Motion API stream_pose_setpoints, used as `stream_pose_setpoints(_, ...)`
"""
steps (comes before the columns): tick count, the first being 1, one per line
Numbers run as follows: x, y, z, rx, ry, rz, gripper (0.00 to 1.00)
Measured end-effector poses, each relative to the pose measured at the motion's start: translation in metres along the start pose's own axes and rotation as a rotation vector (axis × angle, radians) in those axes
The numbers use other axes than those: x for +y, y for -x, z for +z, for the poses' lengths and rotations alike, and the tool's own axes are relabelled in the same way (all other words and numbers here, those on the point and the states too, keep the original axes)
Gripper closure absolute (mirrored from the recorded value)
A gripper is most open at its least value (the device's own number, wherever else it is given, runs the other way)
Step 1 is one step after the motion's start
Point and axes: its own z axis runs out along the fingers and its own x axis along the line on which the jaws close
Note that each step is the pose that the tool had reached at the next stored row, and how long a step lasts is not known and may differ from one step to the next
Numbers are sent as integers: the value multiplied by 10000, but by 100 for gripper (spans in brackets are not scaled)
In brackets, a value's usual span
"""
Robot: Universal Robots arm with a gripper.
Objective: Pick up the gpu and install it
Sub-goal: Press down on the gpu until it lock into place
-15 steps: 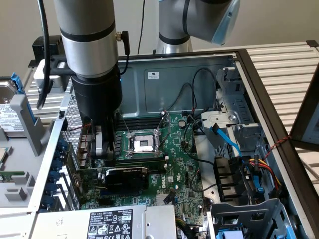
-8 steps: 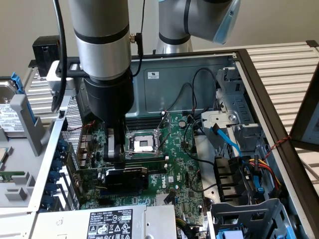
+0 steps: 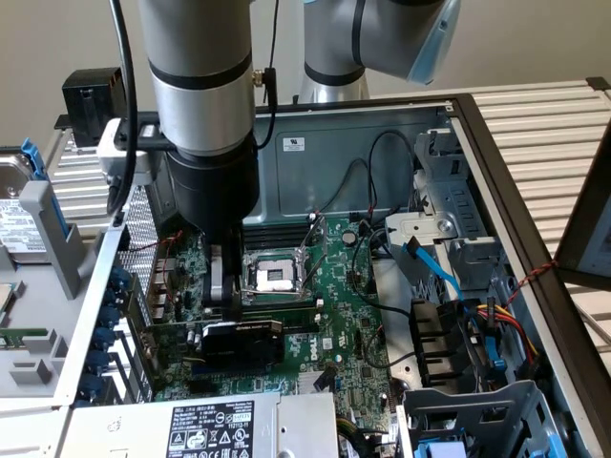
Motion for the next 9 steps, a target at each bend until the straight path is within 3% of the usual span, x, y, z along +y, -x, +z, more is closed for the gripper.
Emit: stream_pose_setpoints(9, 13, 3, 86, 7, 3, 1, 89)
